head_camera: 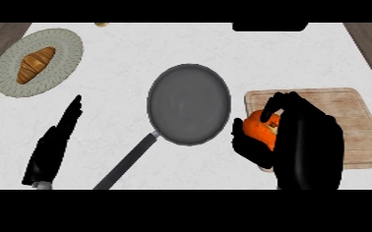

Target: Pick the squash from the cutting board and place it in the pan

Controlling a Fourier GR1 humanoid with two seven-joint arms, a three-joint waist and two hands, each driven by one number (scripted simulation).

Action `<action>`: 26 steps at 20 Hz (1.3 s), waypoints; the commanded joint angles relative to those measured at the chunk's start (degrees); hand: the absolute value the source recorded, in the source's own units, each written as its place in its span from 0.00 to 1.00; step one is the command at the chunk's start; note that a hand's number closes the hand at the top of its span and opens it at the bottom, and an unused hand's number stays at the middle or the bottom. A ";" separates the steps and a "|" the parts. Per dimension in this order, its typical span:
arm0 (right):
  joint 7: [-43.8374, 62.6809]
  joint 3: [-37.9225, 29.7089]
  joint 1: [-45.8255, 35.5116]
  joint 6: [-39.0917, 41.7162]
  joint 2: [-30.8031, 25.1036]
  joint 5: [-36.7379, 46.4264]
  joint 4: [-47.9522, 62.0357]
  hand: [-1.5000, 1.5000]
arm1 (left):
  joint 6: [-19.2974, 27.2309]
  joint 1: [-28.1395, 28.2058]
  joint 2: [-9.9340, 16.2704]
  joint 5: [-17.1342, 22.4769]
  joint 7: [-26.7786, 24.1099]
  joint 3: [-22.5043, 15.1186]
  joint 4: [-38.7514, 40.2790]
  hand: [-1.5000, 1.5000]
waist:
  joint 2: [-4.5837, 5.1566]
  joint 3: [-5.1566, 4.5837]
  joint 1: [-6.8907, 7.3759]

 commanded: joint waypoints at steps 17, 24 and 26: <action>-3.94 -12.42 -33.68 -24.10 9.71 -20.48 62.67 1.00 | -1.76 -3.67 -1.77 -1.22 0.51 -0.31 1.48 0.50 | 1.12 0.11 3.47; -10.42 -16.88 -28.40 -36.77 9.72 -39.34 69.13 0.00 | -3.29 -5.46 -1.96 -1.10 -0.62 -1.21 2.24 0.50 | 2.07 0.32 6.00; -12.83 -17.30 -29.56 -37.66 9.72 -45.65 70.35 0.00 | -3.06 -6.14 -1.48 -1.32 -1.68 -0.08 3.85 0.50 | 1.66 0.25 4.99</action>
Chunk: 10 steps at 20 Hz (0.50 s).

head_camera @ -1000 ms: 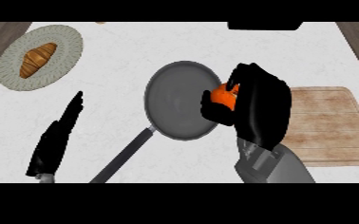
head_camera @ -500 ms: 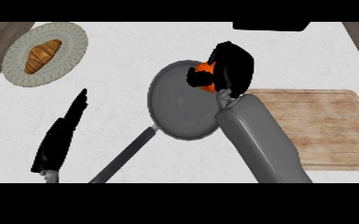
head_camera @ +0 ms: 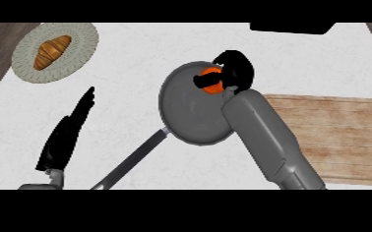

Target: Pick the squash from the cutting board and place it in the pan

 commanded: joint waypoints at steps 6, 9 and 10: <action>-15.01 -1.89 -2.38 -22.81 0.12 -14.48 6.89 0.00 | 0.58 -1.51 -1.03 -0.60 1.33 -0.21 -0.18 0.50 | 0.09 0.05 0.58; -17.82 -0.99 -3.27 -31.56 0.12 -14.95 6.47 0.00 | -0.38 0.22 -0.38 0.00 -0.03 0.32 0.45 0.50 | -0.34 -0.02 0.01; -17.68 -1.43 -4.32 -34.01 0.12 -16.24 7.49 0.00 | -1.65 -0.24 0.59 0.73 1.40 0.40 -1.96 0.50 | -0.34 0.02 0.59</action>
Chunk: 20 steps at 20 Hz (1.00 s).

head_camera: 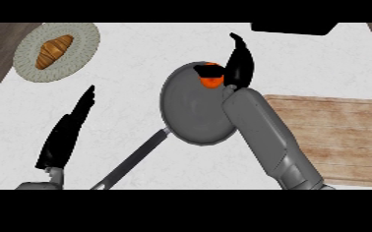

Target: Pick the squash from the cutting board and place it in the pan

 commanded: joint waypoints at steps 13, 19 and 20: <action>-12.00 -5.18 17.63 -20.71 -2.80 -4.32 -16.30 0.00 | 2.69 7.03 -1.10 -1.29 -0.63 1.69 -2.83 0.50 | -1.76 -0.12 -6.05; -9.63 -0.43 37.04 -17.00 -8.63 0.18 -37.52 0.00 | 1.19 5.61 0.20 0.11 1.69 4.03 -2.87 0.50 | -1.91 -0.22 -7.13; -8.93 1.04 41.19 -15.93 -9.26 0.72 -42.02 0.00 | 1.38 7.24 0.11 -0.09 -0.08 4.02 -2.65 0.50 | -2.08 -0.26 -7.54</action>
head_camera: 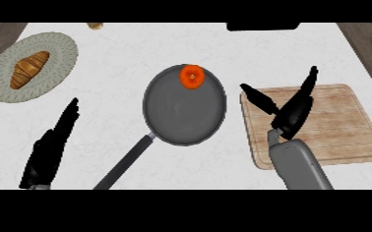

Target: Pick the squash from the cutting board and place it in the pan

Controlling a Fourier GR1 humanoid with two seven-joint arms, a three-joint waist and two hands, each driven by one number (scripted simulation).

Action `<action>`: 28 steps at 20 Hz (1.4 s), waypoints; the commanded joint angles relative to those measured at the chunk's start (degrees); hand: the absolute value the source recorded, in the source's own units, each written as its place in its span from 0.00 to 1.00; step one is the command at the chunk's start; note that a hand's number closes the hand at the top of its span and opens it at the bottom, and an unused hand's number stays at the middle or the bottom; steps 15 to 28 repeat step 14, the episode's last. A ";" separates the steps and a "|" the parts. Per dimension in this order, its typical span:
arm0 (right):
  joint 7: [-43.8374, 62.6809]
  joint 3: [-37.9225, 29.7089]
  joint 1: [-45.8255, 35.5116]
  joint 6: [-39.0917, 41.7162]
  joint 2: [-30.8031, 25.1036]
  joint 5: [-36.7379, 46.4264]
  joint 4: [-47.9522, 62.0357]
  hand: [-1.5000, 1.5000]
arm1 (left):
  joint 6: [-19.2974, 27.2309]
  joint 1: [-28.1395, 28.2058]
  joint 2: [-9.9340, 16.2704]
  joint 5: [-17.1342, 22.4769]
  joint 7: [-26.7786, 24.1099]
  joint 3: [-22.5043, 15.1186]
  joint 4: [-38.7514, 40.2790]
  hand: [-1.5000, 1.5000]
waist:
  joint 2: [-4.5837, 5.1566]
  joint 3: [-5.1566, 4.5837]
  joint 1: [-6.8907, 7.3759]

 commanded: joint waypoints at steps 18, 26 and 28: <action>-15.91 -3.54 48.74 9.72 -15.59 -18.50 -43.25 0.00 | -1.50 0.21 -0.79 -1.37 1.46 0.89 -1.88 0.50 | 0.37 0.11 0.77; -15.91 -3.54 48.74 9.72 -15.59 -18.50 -43.25 0.00 | -1.50 0.21 -0.79 -1.37 1.46 0.89 -1.88 0.50 | 0.37 0.11 0.77; -15.91 -3.54 48.74 9.72 -15.59 -18.50 -43.25 0.00 | -1.50 0.21 -0.79 -1.37 1.46 0.89 -1.88 0.50 | 0.37 0.11 0.77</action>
